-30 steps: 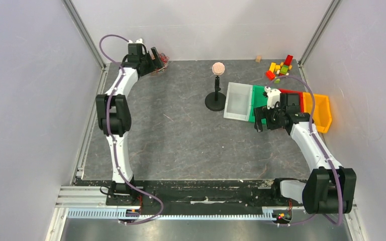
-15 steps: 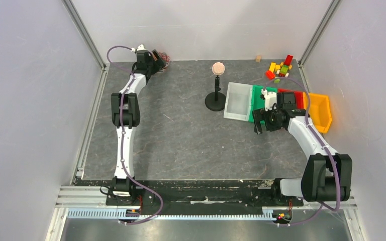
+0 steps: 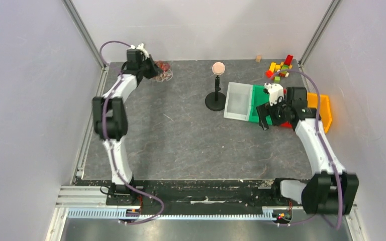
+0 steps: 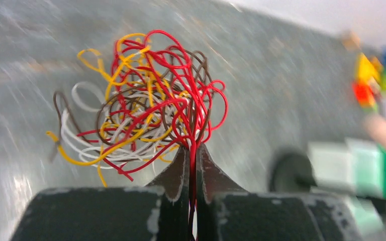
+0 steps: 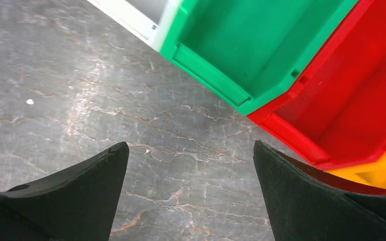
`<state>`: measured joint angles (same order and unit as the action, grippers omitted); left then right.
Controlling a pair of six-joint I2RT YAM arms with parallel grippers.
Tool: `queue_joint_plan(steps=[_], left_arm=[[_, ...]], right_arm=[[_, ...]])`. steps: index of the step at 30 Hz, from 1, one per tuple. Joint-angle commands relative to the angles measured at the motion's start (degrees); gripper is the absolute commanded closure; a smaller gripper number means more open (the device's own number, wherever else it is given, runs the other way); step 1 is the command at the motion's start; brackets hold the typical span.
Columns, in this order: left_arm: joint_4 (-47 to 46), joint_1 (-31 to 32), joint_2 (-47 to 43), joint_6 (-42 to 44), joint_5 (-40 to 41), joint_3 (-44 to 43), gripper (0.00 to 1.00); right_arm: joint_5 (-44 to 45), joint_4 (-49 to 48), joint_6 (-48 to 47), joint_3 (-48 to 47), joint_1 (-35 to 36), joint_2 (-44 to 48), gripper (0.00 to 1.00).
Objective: Untangle the cables
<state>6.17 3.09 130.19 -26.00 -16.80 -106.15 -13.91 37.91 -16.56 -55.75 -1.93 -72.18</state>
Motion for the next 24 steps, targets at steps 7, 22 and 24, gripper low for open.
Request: queue_joint_plan(steps=[7, 22, 24], left_arm=[[25.14, 5.68, -55.0, 28.79, -31.95, 37.29, 0.98], [5.06, 35.84, -78.18, 16.74, -21.49, 65.95, 0.98], [3.15, 37.81, -77.1, 17.15, -20.16, 66.39, 0.98]], right_arm=[[-25.01, 10.27, -11.73, 2.76, -0.36, 21.21, 0.02], [-25.75, -19.24, 17.25, 16.85, 31.45, 27.9, 0.01], [-21.24, -24.31, 20.16, 17.37, 37.03, 26.46, 0.01]])
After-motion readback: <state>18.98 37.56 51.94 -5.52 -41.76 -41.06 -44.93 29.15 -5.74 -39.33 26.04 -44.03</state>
